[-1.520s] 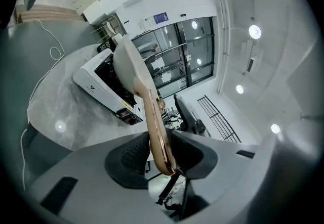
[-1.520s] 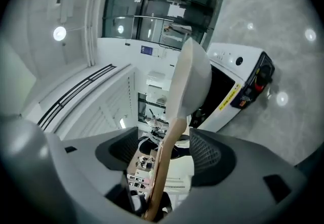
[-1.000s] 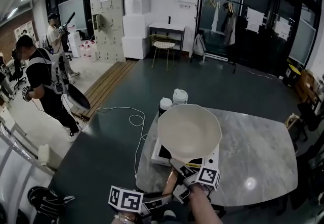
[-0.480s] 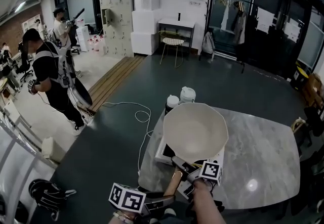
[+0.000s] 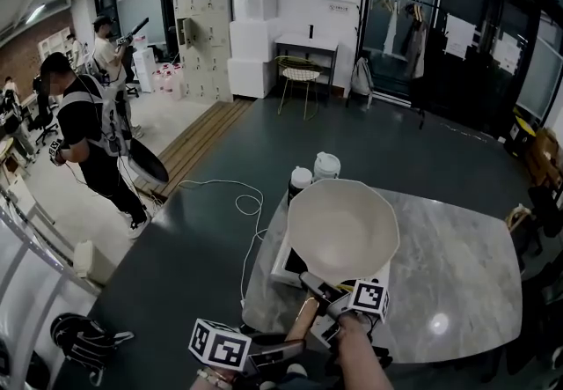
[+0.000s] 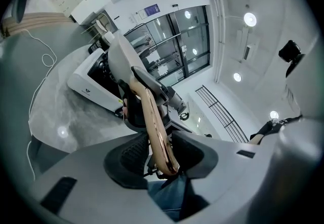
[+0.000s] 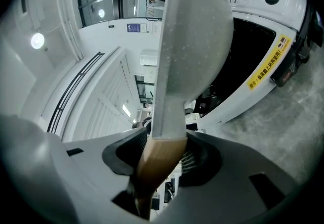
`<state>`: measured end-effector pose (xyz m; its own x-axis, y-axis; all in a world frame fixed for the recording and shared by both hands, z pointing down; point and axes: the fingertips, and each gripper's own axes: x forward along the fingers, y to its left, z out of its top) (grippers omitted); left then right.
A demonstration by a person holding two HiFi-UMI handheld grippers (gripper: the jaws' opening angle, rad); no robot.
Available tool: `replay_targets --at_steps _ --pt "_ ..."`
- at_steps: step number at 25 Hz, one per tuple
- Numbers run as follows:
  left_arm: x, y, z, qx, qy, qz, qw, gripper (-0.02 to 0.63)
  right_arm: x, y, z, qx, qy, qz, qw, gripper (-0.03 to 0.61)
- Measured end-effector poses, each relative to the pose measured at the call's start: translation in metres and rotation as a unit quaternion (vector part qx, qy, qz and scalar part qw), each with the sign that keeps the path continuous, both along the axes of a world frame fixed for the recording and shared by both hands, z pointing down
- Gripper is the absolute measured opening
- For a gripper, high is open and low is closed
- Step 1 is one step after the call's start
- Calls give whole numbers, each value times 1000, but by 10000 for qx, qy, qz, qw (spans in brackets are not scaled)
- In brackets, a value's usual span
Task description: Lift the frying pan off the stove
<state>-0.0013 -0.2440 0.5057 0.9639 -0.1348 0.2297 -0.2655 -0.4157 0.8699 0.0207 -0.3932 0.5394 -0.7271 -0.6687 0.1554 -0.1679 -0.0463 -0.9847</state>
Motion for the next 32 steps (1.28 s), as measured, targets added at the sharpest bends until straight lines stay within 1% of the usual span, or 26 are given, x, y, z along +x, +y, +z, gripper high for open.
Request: replay_targets --at_steps 5,10,14,19,22,24,32 --pt "1 -4 -9 192 61 -39 9998 152 -1 -5 -18 217 32 -55 9997 199" --pt "3 -4 -21 386 107 -11 9992 152 -2 -7 -39 516 236 -164 9983 201" --pt "7 -7 -32 622 154 -13 9979 152 -3 -11 -62 824 436 -292 9952 202" --pt "10 -11 -53 952 181 45 9953 152 -2 -16 -96 1318 777 -396 9874 204" --pt "11 -10 -65 1111 366 81 9931 152 -7 -14 -117 1494 768 -445 9848 204" --pt "13 -9 -69 1181 452 108 9919 152 -7 -12 -126 1622 864 -470 9818 204" --pt "21 0 -74 1454 345 456 9877 150 -4 1 -152 2183 1292 -467 9662 204"
